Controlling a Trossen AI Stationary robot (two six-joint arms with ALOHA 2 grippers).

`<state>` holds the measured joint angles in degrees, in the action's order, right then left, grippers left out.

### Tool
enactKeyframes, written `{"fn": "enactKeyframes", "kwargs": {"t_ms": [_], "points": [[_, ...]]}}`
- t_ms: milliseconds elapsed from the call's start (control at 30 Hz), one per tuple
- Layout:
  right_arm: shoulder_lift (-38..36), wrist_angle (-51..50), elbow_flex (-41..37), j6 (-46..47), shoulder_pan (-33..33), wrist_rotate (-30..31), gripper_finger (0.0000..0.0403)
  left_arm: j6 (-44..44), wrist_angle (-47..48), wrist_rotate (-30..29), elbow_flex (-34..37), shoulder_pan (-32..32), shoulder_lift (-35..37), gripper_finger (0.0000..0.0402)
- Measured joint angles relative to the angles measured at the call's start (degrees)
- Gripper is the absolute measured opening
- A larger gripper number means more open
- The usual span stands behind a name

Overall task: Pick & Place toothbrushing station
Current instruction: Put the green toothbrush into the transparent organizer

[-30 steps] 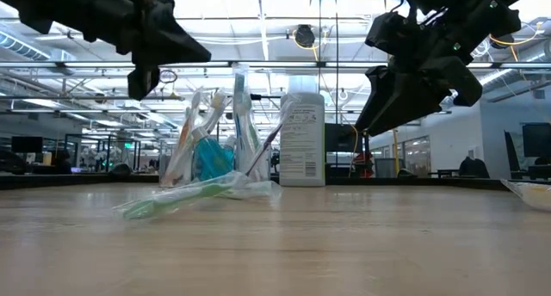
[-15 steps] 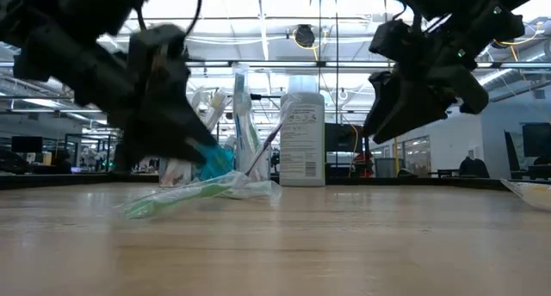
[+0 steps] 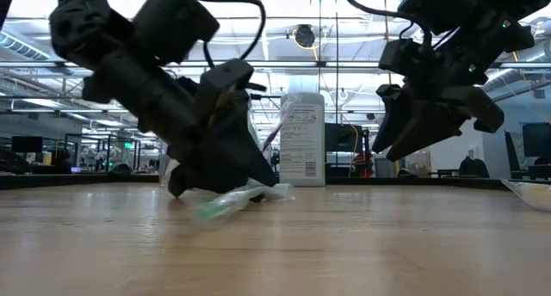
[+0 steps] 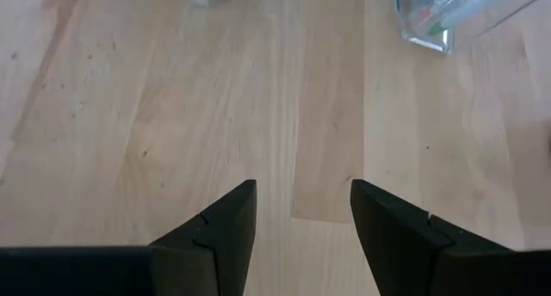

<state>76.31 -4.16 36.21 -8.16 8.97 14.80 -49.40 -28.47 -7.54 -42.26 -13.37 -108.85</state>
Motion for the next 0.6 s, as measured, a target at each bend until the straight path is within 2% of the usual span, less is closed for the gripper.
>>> {"fn": "enactKeyframes", "kwargs": {"t_ms": [233,300,367,500,600], "points": [[0.0,0.1,0.0,0.0,0.0,0.0,0.0183,0.9,6.0,6.8,-0.7,3.1,2.5,0.0026],[0.0,0.1,0.0,0.0,0.0,0.0,0.0183,2.3,9.8,8.7,-0.5,3.8,5.5,0.0014],[0.0,0.2,0.0,0.0,0.0,0.0,0.0183,3.4,13.2,8.6,-0.5,4.3,9.5,0.0022],[0.0,0.6,0.0,0.0,0.0,0.0,0.0183,8.4,23.2,1.7,-0.6,4.9,20.2,0.0019],[0.0,1.0,0.0,0.0,0.0,0.0,0.0183,13.0,28.8,-9.8,-0.6,5.0,29.5,0.0008]]}}
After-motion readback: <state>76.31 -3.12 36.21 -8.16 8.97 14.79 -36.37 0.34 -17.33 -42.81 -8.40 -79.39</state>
